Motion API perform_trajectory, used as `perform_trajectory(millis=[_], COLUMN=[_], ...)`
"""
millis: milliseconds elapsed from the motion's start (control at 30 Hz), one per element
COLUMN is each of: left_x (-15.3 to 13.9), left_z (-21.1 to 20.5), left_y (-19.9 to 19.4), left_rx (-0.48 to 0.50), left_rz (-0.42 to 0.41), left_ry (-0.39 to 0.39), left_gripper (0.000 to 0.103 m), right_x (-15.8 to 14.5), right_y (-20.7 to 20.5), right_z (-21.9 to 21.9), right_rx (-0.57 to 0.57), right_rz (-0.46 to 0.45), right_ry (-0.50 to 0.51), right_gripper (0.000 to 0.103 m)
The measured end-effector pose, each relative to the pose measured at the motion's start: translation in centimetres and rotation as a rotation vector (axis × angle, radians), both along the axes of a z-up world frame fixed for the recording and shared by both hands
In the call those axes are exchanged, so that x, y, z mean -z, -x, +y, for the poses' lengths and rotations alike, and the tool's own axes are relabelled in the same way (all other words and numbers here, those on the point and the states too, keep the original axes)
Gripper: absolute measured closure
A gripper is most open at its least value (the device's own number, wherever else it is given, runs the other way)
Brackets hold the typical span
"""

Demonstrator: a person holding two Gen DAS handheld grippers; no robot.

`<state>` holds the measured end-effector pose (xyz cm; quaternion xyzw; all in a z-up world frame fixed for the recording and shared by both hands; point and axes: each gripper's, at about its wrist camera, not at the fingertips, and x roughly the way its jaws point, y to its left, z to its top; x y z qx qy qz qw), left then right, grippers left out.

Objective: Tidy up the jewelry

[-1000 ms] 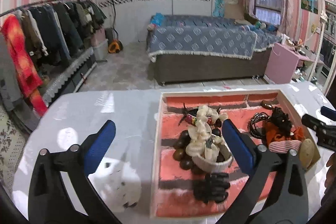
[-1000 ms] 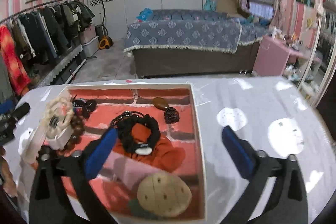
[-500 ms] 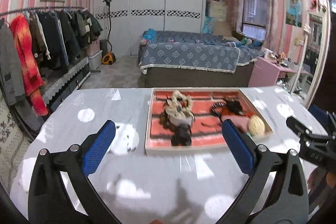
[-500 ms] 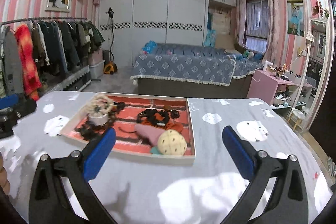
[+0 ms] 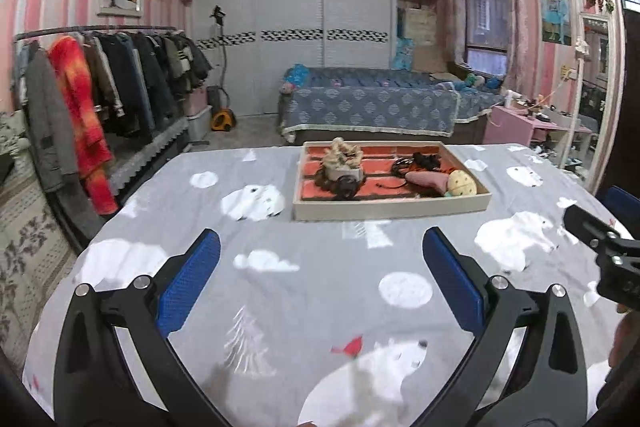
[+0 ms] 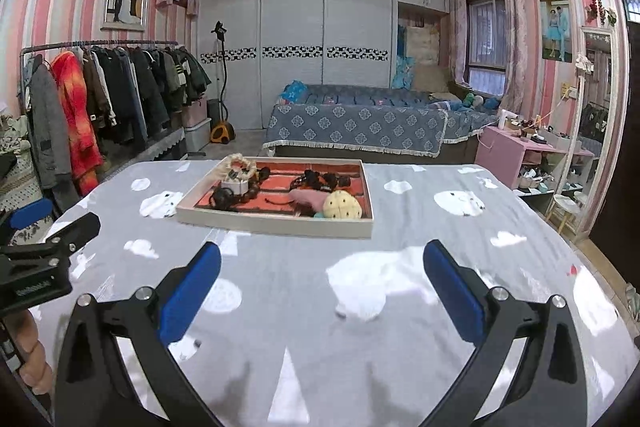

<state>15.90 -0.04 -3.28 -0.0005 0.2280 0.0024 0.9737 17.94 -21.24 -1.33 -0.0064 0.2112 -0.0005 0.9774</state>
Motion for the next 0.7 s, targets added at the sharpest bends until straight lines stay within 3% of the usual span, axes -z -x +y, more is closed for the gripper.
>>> perform_trajectory(millis=[300, 700], left_x=[0.4, 0.0], left_z=[1.1, 1.3], left_y=[3.7, 4.6], left_rx=[-0.025, -0.015], left_rz=[-0.034, -0.043], left_ry=[0.008, 0.034], left_gripper=[0.005, 0.005], right_x=[-0.2, -0.8], right_y=[4.5, 5.7], right_z=[0.0, -0.1], right_rx=[0.036, 0.051], right_rz=[-0.054, -0.069], right_ry=[-0.006, -0.008], right_gripper=[0.004, 0.004])
